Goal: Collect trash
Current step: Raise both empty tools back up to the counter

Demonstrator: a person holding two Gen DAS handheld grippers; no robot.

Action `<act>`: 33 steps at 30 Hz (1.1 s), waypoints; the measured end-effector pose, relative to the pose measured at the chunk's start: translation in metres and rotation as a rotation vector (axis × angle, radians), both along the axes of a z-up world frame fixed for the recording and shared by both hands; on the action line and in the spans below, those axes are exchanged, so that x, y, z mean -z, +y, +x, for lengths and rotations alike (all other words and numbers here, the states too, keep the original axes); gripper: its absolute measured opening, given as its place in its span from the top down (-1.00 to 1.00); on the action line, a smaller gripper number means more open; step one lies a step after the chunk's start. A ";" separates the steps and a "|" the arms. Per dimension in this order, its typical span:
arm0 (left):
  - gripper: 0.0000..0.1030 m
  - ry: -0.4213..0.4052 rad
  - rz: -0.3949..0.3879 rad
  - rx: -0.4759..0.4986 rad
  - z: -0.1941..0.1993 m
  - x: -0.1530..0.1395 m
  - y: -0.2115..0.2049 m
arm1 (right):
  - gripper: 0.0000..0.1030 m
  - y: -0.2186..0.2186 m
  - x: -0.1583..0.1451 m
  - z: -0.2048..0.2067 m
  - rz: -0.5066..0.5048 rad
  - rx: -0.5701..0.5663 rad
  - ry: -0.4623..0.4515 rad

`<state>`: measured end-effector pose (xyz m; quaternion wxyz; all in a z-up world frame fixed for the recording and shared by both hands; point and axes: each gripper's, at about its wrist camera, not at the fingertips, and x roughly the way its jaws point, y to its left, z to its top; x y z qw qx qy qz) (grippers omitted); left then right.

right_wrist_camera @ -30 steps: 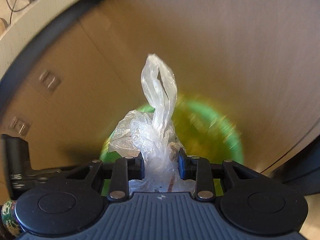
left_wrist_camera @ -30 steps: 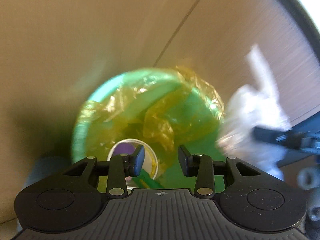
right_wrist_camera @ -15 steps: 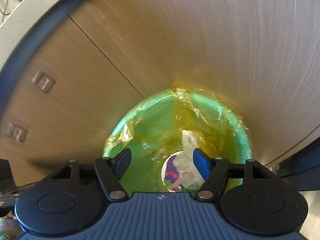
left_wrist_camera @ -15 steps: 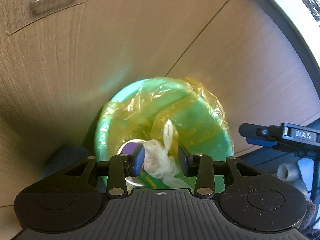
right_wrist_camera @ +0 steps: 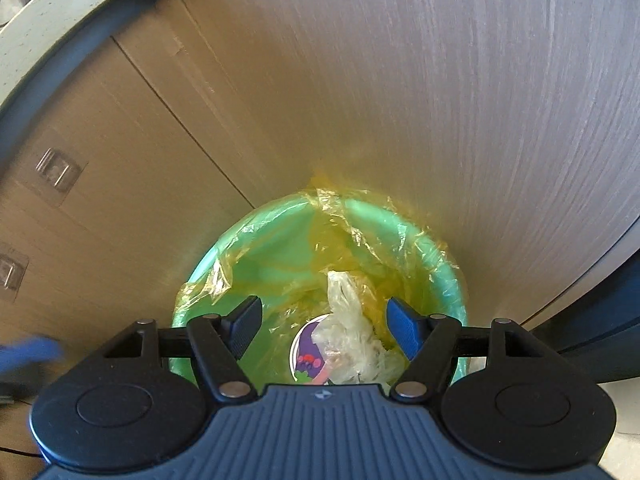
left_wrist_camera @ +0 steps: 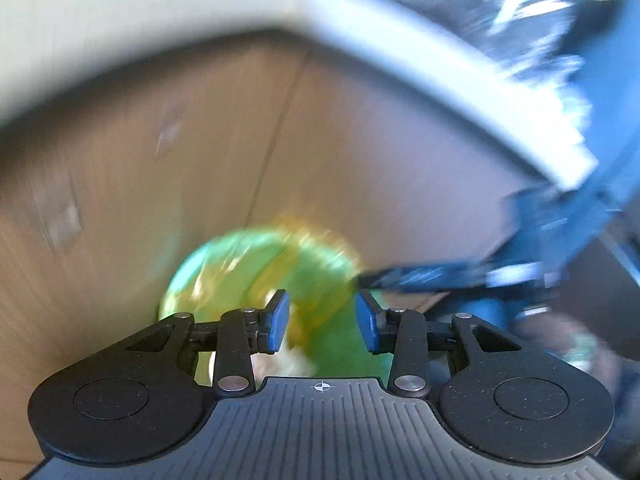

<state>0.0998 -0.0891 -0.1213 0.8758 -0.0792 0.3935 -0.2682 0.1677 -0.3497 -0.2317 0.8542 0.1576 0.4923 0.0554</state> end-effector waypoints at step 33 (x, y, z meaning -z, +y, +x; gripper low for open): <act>0.19 -0.213 0.259 -0.719 0.082 -0.179 0.290 | -0.52 0.228 -0.257 0.030 0.029 -0.522 -0.517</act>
